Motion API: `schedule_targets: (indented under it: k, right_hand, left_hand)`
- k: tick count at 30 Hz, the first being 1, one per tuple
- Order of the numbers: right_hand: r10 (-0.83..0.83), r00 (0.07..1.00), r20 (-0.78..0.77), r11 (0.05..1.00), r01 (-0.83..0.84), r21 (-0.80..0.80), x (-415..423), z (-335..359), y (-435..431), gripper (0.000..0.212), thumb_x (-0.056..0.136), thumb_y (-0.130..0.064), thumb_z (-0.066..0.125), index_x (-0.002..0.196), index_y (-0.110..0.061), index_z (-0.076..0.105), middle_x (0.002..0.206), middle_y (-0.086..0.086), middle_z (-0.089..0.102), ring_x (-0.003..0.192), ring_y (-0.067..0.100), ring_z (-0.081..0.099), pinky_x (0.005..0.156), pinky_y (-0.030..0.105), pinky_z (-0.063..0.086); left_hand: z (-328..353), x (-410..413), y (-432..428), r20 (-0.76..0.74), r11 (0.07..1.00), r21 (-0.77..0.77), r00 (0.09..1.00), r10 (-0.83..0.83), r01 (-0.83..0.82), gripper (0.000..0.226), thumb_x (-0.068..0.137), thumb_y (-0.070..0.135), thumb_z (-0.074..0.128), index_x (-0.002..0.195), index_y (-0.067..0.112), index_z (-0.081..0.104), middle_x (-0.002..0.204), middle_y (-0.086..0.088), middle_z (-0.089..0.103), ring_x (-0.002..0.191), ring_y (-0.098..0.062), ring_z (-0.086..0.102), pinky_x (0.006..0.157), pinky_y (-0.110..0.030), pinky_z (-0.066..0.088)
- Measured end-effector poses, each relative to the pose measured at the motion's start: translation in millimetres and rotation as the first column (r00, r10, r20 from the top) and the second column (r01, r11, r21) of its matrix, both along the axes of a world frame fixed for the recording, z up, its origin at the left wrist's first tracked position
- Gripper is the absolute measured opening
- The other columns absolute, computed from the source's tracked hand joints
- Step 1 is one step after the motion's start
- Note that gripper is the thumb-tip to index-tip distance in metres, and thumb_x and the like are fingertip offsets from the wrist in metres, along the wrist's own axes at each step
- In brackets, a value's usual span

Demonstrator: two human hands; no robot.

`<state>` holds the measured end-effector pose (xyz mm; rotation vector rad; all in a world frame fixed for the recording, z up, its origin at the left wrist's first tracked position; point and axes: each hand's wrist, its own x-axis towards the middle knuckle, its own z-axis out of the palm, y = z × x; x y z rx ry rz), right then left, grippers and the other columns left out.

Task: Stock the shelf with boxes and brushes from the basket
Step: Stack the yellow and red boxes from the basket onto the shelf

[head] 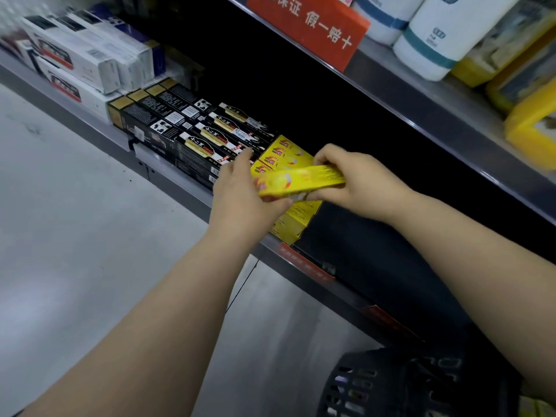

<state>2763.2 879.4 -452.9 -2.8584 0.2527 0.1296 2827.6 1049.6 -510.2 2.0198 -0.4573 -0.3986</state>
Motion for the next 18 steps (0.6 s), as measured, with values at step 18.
schedule_targets:
  k: [18]
  right_hand:
    - [-0.625, 0.780, 0.027, 0.780, 0.623, 0.058, 76.4, -78.2, -75.8, 0.040, 0.098, -0.018, 0.045, 0.137, -0.019, 0.037, 0.137, 0.014, 0.043, 0.122, 0.034, 0.047, 0.092, 0.038, 0.041]
  left_hand:
    - [-16.6, -12.1, -8.2, -0.149, 0.765, 0.379, 0.850, -0.505, 0.521, 0.075, 0.091, 0.035, 0.057, 0.151, 0.019, 0.014, 0.160, -0.004, 0.003, 0.145, -0.029, 0.013, 0.115, -0.039, 0.019]
